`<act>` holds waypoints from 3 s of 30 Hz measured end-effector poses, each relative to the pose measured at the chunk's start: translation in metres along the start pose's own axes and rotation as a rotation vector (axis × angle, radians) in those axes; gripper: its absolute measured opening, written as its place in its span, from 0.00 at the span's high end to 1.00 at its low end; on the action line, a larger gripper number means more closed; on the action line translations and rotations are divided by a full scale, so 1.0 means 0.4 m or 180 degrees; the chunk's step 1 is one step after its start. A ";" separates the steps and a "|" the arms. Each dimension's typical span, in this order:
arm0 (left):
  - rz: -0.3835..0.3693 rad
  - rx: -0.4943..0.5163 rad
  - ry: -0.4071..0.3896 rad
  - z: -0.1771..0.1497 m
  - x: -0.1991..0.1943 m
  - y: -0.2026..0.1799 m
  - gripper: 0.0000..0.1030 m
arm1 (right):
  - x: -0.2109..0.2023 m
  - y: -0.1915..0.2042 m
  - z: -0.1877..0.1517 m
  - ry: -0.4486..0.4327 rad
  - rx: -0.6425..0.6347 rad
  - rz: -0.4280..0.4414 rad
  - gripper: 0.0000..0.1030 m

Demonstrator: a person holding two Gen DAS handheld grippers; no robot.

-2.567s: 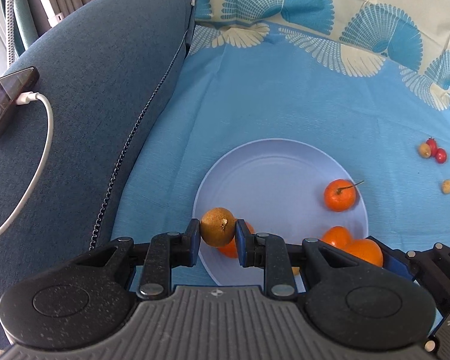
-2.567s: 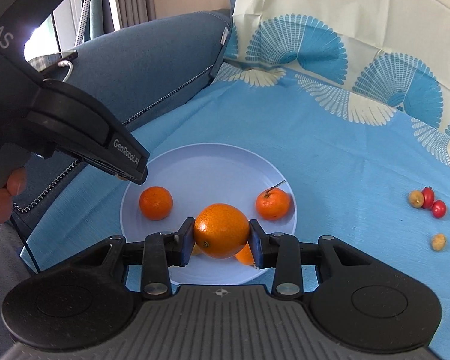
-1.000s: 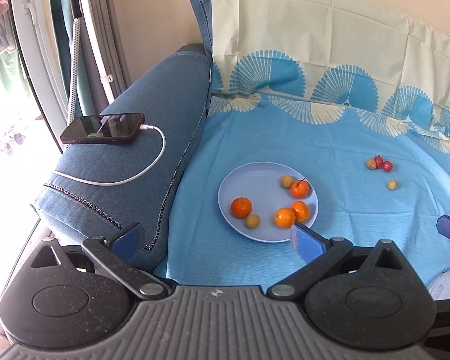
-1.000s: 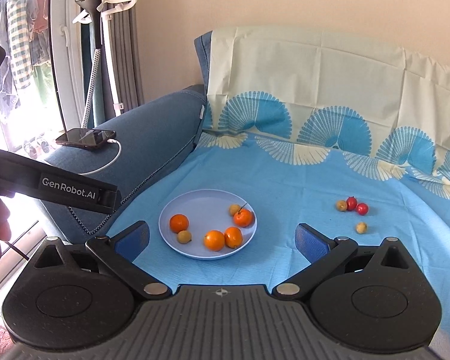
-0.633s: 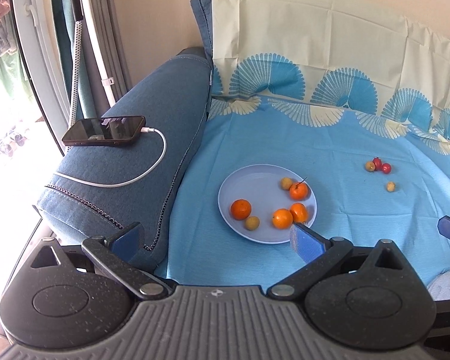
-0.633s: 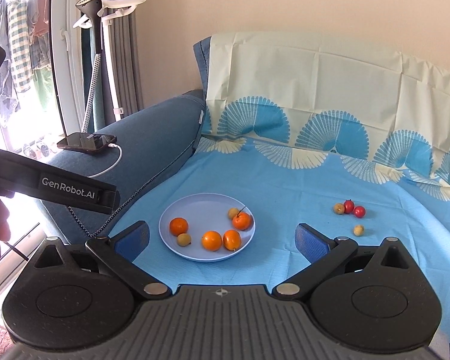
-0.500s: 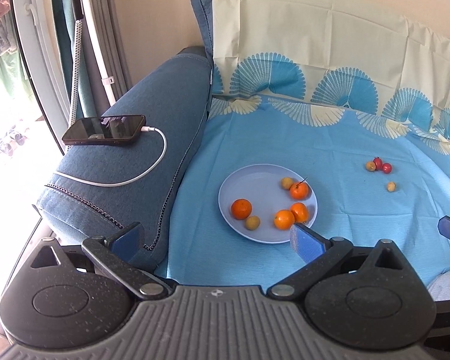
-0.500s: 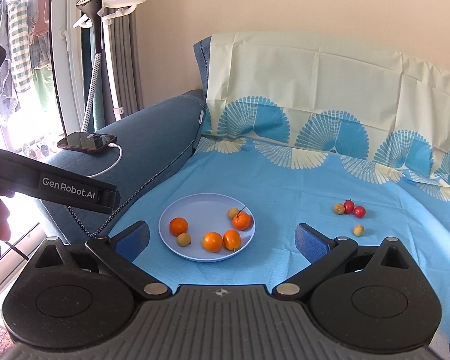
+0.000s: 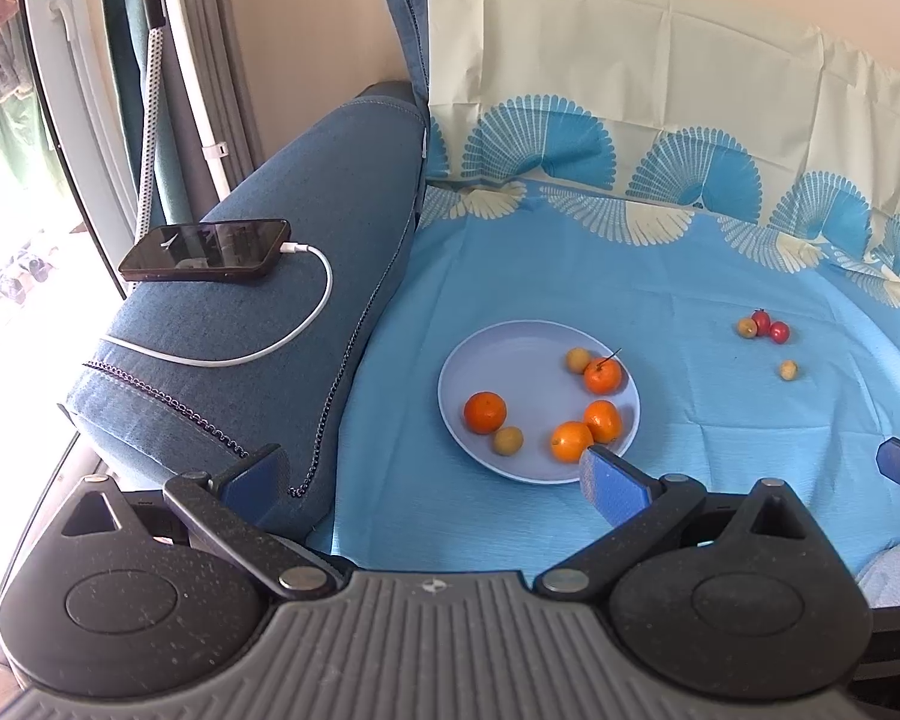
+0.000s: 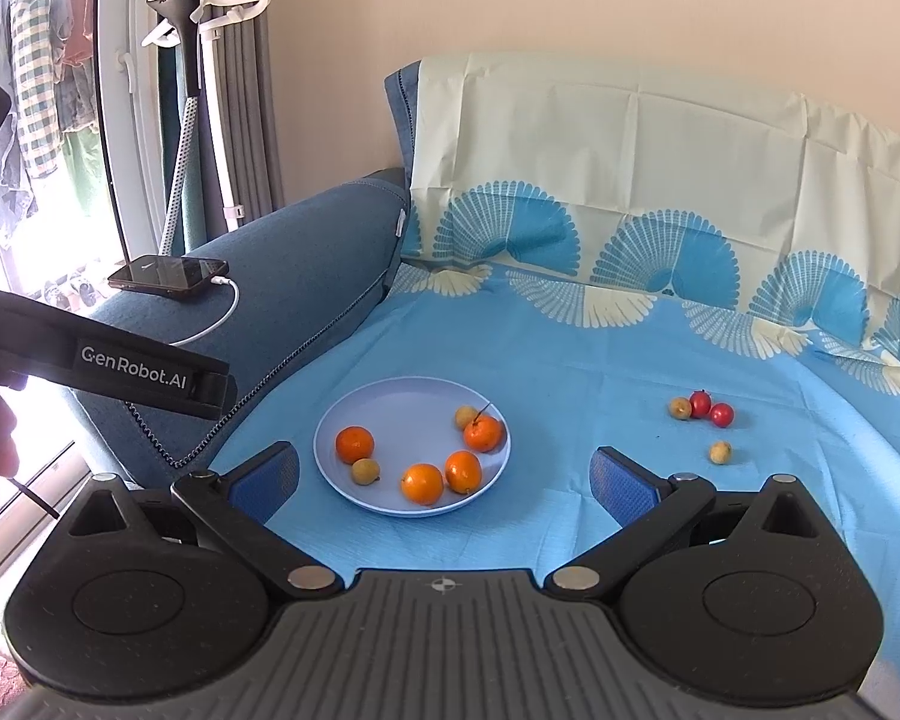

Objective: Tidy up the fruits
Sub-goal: 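Withdraw both open tools from the plate and move toward the remaining fruits, then grasp a brown fruit with the left tool while the right tool grasps another brown fruit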

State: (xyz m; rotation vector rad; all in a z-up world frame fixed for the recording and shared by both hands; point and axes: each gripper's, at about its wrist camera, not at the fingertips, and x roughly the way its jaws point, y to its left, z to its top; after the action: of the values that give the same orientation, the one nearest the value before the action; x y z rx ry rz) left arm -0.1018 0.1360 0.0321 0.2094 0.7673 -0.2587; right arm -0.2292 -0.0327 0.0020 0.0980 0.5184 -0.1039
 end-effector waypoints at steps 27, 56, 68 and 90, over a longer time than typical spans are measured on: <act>0.0077 0.0099 0.0114 0.043 0.061 -0.045 0.00 | 0.058 -0.062 -0.008 0.0129 0.0229 -0.0004 0.01; -0.0419 0.0906 0.0415 0.219 0.379 -0.480 0.00 | 0.294 -0.486 -0.132 0.0246 0.0961 -0.1228 0.01; -0.0938 0.1410 0.0807 0.293 0.824 -0.858 0.00 | 0.647 -0.721 -0.163 0.0416 0.0739 -0.1209 0.01; -0.1012 0.1384 0.0581 0.313 0.815 -0.878 0.70 | 0.675 -0.720 -0.167 0.0322 0.0599 -0.1270 0.73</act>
State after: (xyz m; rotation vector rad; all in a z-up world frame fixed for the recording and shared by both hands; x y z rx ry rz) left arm 0.0981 -0.2818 -0.1427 0.5283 0.9192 -0.7173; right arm -0.0642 -0.3297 -0.2097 0.1835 0.6239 -0.5403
